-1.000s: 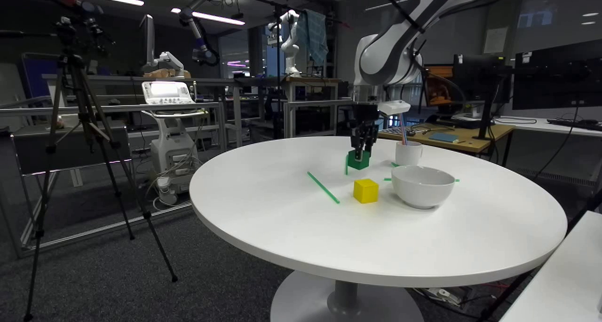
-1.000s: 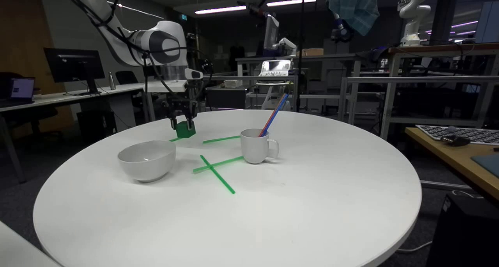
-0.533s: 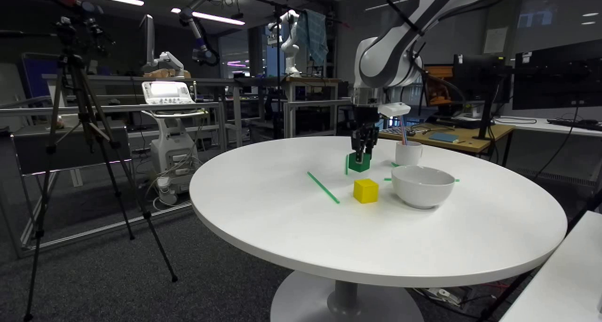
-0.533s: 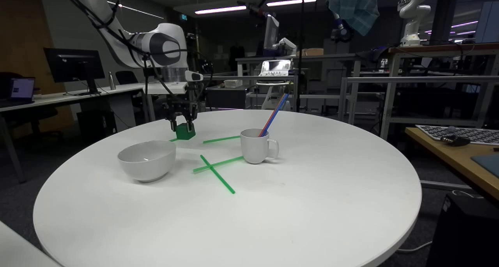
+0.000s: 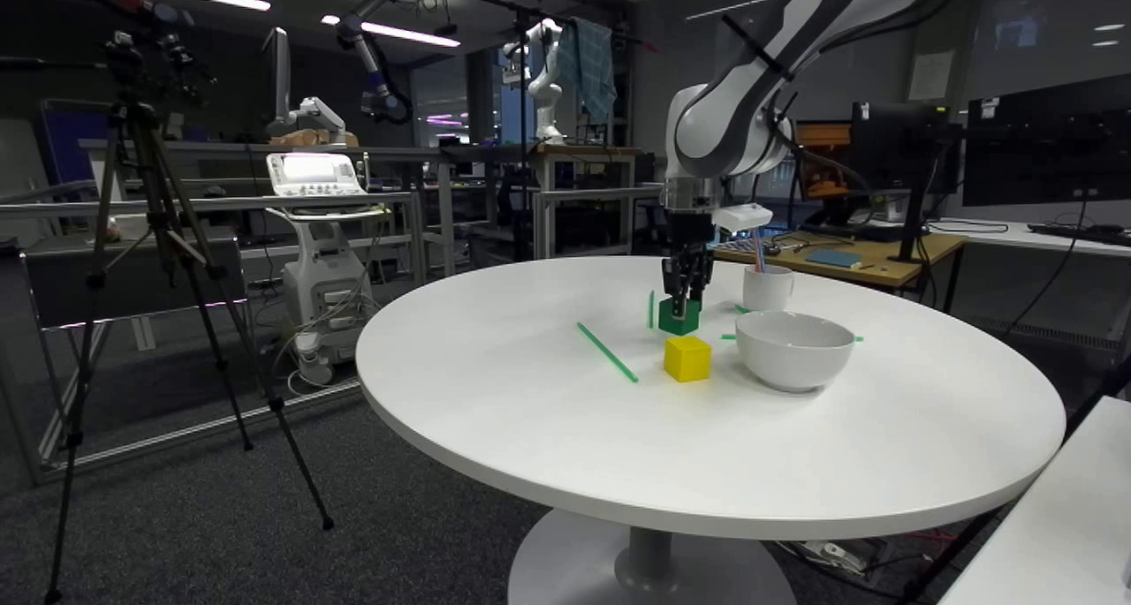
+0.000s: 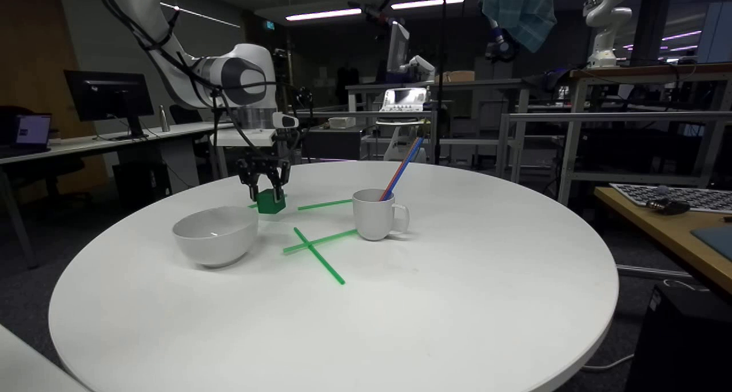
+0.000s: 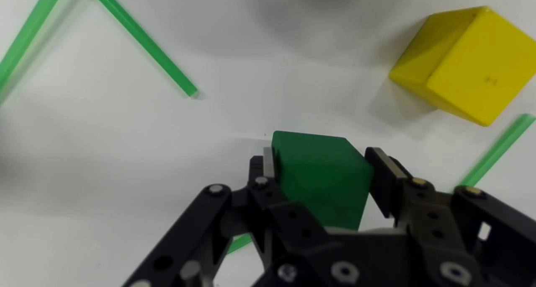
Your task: Remove the green block from the bowl and put it on the table
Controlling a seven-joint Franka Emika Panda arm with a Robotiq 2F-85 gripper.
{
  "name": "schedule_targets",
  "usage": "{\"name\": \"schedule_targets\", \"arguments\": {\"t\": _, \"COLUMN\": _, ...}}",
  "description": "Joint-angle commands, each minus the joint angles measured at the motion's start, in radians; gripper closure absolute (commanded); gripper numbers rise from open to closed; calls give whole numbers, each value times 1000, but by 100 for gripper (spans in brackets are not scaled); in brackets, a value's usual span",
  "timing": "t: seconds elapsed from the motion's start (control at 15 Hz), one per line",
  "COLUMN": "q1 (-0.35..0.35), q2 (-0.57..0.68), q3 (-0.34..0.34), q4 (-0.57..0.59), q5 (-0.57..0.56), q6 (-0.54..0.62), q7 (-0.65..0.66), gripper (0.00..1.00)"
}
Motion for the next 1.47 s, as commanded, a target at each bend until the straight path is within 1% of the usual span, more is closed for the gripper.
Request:
{"name": "schedule_targets", "arguments": {"t": 0.0, "q1": -20, "q2": 9, "q3": 10, "q4": 29, "q5": 10, "q6": -35, "q7": -39, "gripper": 68}}
{"name": "schedule_targets", "arguments": {"t": 0.27, "q1": -25, "q2": 9, "q3": 10, "q4": 30, "q5": 11, "q6": -39, "q7": -37, "gripper": 68}}
{"name": "schedule_targets", "arguments": {"t": 0.33, "q1": -26, "q2": 9, "q3": 10, "q4": 30, "q5": 12, "q6": -41, "q7": -37, "gripper": 33}}
{"name": "schedule_targets", "arguments": {"t": 0.4, "q1": -27, "q2": 9, "q3": 10, "q4": 31, "q5": 12, "q6": -41, "q7": -37, "gripper": 18}}
{"name": "schedule_targets", "arguments": {"t": 0.47, "q1": -27, "q2": 9, "q3": 10, "q4": 32, "q5": 12, "q6": -43, "q7": -35, "gripper": 11}}
{"name": "schedule_targets", "arguments": {"t": 0.53, "q1": -27, "q2": 9, "q3": 9, "q4": 33, "q5": 12, "q6": -43, "q7": -34, "gripper": 2}}
{"name": "schedule_targets", "arguments": {"t": 0.6, "q1": -27, "q2": 8, "q3": 10, "q4": 33, "q5": 12, "q6": -44, "q7": -35, "gripper": 0}}
{"name": "schedule_targets", "arguments": {"t": 1.07, "q1": -23, "q2": -13, "q3": 3, "q4": 31, "q5": 3, "q6": -39, "q7": -25, "gripper": 0}}
{"name": "schedule_targets", "arguments": {"t": 1.4, "q1": -15, "q2": -86, "q3": -9, "q4": 25, "q5": -14, "q6": -24, "q7": -12, "gripper": 0}}
